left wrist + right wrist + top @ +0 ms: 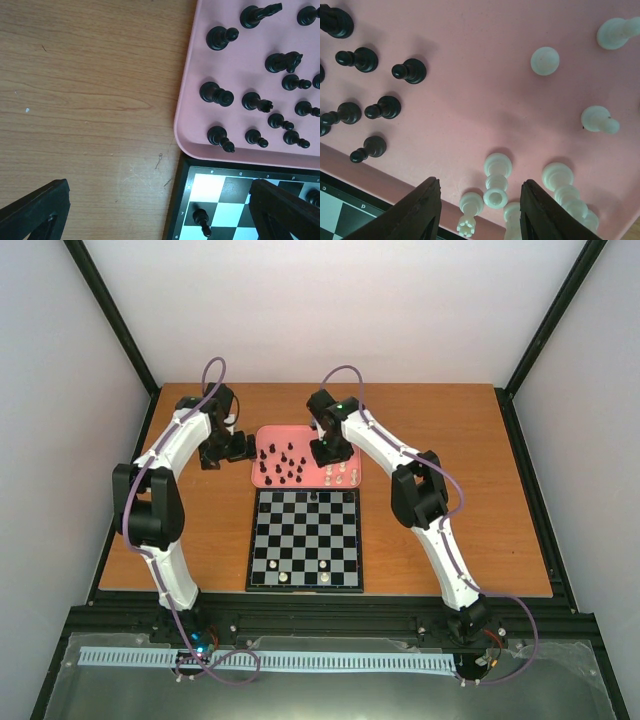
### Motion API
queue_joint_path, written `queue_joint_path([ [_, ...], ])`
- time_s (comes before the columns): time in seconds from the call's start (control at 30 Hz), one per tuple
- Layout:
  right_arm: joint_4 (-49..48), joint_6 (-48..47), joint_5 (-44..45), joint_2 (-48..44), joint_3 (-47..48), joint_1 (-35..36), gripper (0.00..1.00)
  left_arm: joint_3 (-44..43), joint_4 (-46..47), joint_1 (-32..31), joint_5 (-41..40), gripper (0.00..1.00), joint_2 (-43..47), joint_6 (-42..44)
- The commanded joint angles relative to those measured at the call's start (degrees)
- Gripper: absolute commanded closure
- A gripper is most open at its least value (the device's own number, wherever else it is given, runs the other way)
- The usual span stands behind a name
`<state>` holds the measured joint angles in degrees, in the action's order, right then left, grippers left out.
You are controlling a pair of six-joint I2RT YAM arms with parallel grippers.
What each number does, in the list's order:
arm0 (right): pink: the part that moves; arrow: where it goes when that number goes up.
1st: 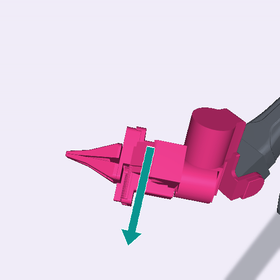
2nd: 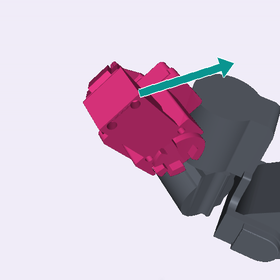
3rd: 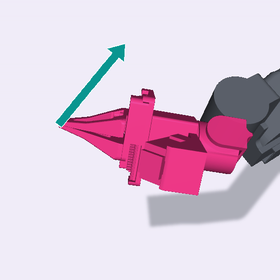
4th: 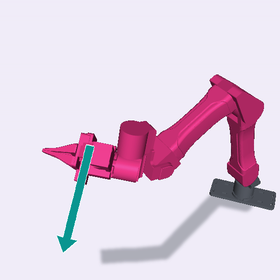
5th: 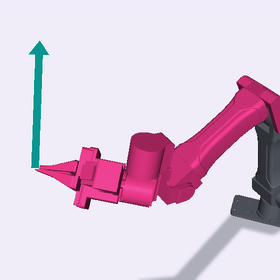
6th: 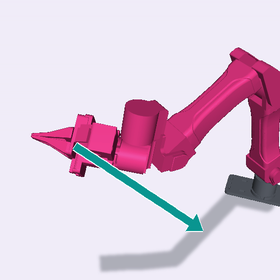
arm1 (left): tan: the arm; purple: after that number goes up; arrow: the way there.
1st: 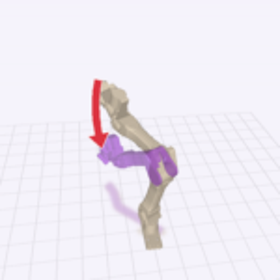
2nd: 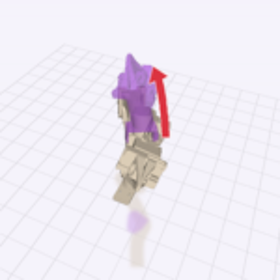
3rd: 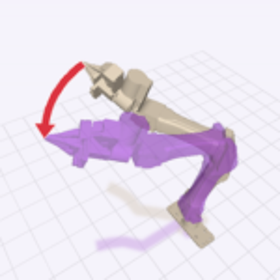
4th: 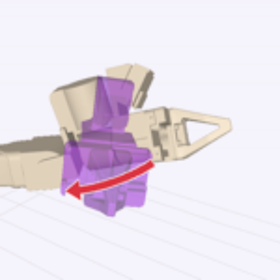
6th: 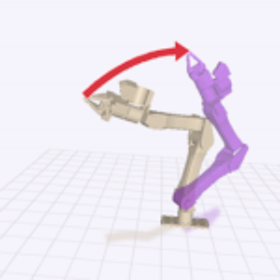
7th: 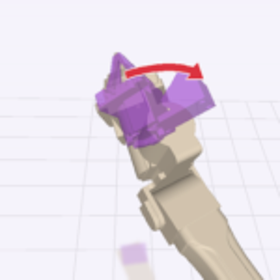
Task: Set up the chess pieces on the board
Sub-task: Pick up the chess piece from the storage box.
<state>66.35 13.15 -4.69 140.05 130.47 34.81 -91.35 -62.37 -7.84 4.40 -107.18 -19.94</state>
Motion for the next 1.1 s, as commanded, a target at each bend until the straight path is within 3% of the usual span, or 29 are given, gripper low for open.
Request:
queue_joint_path([
  [0.0, 1.4, 0.5, 1.4, 2.0, 1.9, 0.4, 0.56, -2.4, 0.0, -0.1, 0.8, 0.00, -0.5, -0.7],
  [1.07, 1.3, 0.7, 1.9, 5.4, 4.3, -0.5, 0.64, -3.5, -0.5, -0.1, 0.9, 0.00, -1.4, -0.8],
])
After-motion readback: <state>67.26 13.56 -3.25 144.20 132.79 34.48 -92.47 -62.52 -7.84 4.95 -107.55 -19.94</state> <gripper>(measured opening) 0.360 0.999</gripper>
